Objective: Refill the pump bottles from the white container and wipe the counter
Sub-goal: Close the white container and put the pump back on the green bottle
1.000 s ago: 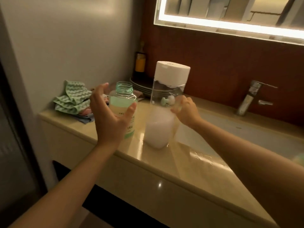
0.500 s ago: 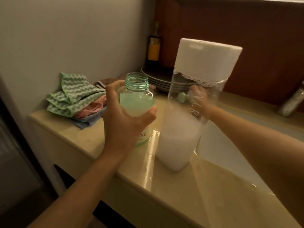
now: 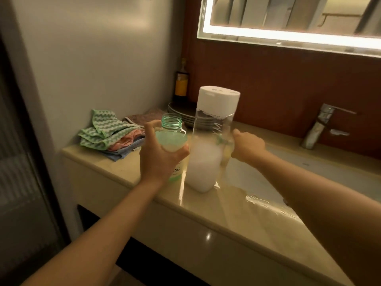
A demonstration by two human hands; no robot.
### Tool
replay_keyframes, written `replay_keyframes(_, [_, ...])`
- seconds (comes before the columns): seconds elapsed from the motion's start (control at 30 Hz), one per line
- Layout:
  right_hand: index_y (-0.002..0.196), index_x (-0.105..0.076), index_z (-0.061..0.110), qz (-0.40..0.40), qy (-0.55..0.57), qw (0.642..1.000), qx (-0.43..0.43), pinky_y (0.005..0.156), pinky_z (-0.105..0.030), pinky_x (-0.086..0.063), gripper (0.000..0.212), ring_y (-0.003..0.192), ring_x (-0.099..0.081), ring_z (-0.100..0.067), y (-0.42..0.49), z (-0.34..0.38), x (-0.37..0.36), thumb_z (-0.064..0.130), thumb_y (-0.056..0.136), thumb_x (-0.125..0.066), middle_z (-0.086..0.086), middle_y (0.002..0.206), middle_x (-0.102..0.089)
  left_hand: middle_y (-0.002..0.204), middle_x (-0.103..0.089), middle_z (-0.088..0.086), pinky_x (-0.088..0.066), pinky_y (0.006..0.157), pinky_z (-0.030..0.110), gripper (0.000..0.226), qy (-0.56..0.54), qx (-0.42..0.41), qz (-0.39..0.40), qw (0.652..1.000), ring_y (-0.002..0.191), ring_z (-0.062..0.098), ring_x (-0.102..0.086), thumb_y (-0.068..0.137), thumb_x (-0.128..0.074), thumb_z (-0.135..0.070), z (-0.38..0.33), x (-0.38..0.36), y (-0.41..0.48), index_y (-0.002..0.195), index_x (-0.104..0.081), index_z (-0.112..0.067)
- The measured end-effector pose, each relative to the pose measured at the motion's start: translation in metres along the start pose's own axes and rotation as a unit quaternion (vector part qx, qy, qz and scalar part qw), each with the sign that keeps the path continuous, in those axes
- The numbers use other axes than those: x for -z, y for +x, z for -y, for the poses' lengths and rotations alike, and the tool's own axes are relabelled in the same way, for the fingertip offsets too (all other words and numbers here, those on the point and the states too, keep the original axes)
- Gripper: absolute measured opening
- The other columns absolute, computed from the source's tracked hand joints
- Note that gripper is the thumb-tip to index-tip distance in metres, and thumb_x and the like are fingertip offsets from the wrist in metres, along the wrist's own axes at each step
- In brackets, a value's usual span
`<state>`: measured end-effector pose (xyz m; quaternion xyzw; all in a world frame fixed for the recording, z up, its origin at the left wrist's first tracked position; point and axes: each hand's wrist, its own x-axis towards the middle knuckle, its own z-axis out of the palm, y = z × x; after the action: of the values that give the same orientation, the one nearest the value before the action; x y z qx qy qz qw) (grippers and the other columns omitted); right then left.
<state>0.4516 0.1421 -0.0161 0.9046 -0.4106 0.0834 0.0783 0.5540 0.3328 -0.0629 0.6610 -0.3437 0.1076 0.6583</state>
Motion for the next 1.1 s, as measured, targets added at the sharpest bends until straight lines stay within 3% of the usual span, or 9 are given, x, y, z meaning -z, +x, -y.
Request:
replay_keyframes(0.2, [0.117,-0.044,0.012,-0.078,0.180,0.977,-0.085,0.065,-0.031,-0.040,0.035,0.082,-0.051,-0.023,-0.063,-0.026,0.050,0.022,0.086,-0.057,-0.009,0.102,-0.058,0.106,-0.056,0.001,-0.048,0.076,0.033,0.070,0.016,0.018,-0.012,1.000,0.092,0.022,-0.059,0.063,-0.081,-0.023,-0.024,0.025,-0.030,0.116,-0.035,-0.020])
replay_keyframes(0.3, [0.116,-0.048,0.011,-0.117,0.344,0.928,-0.083,0.065,-0.030,-0.039,0.036,0.080,-0.051,-0.019,-0.089,-0.033,0.069,0.027,0.086,-0.058,-0.005,0.097,-0.055,0.104,-0.054,-0.002,-0.047,0.077,0.033,0.071,0.008,0.024,-0.006,1.000,0.090,0.020,-0.058,0.062,-0.082,-0.020,-0.042,0.028,-0.053,0.116,-0.036,-0.020])
replay_keyframes(0.4, [0.116,-0.049,0.010,-0.146,0.440,0.885,-0.046,0.075,-0.034,-0.050,0.044,0.087,-0.055,-0.018,-0.114,-0.038,0.080,0.028,0.080,-0.068,-0.002,0.097,-0.054,0.110,-0.050,-0.006,-0.048,0.077,0.031,0.070,-0.017,0.020,0.030,0.999,0.096,0.019,-0.056,0.062,-0.082,-0.021,-0.060,0.019,-0.077,0.111,-0.033,-0.030])
replay_keyframes(0.5, [0.118,-0.048,0.011,-0.149,0.486,0.861,-0.033,0.082,-0.036,-0.054,0.051,0.093,-0.060,-0.020,-0.129,-0.045,0.087,0.031,0.077,-0.072,-0.005,0.104,-0.058,0.110,-0.046,-0.009,-0.043,0.071,0.024,0.071,-0.033,0.006,0.072,0.997,0.094,0.015,-0.054,0.063,-0.081,-0.022,-0.076,-0.001,-0.096,0.114,-0.033,-0.030])
replay_keyframes(0.63, [0.114,-0.049,0.016,-0.142,0.512,0.847,-0.024,0.082,-0.037,-0.055,0.050,0.091,-0.063,-0.020,-0.140,-0.056,0.092,0.034,0.075,-0.074,-0.007,0.105,-0.063,0.110,-0.048,-0.005,-0.042,0.071,0.025,0.074,-0.031,-0.002,0.097,0.995,0.092,0.014,-0.052,0.063,-0.081,-0.025,-0.094,-0.037,-0.111,0.121,-0.036,-0.019])
replay_keyframes(0.87, [0.112,-0.049,0.013,-0.253,0.547,0.797,0.028,0.077,-0.038,-0.057,0.044,0.087,-0.066,-0.020,-0.158,-0.074,0.123,0.032,0.078,-0.071,-0.007,0.102,-0.065,0.111,-0.057,0.003,-0.046,0.071,0.028,0.078,-0.034,-0.009,0.120,0.992,0.089,0.019,-0.056,0.056,-0.072,-0.045,-0.107,-0.090,-0.123,0.119,-0.032,-0.023])
replay_keyframes(1.0, [0.116,-0.047,0.009,-0.298,0.593,0.746,0.057,0.076,-0.036,-0.058,0.046,0.091,-0.066,-0.022,-0.161,-0.078,0.140,0.029,0.081,-0.069,-0.011,0.108,-0.063,0.114,-0.055,0.004,-0.044,0.071,0.027,0.077,-0.026,-0.025,0.126,0.991,0.094,0.020,-0.056,0.062,-0.078,-0.035,-0.110,-0.108,-0.124,0.122,-0.034,-0.018])
replay_keyframes(1.1, [0.119,-0.046,0.007,-0.308,0.607,0.730,0.069,0.075,-0.034,-0.058,0.046,0.091,-0.066,-0.022,-0.160,-0.074,0.144,0.027,0.083,-0.067,-0.012,0.107,-0.063,0.116,-0.056,0.004,-0.038,0.070,0.024,0.076,-0.013,-0.034,0.118,0.992,0.095,0.019,-0.056,0.063,-0.079,-0.032,-0.111,-0.115,-0.124,0.123,-0.035,-0.016])
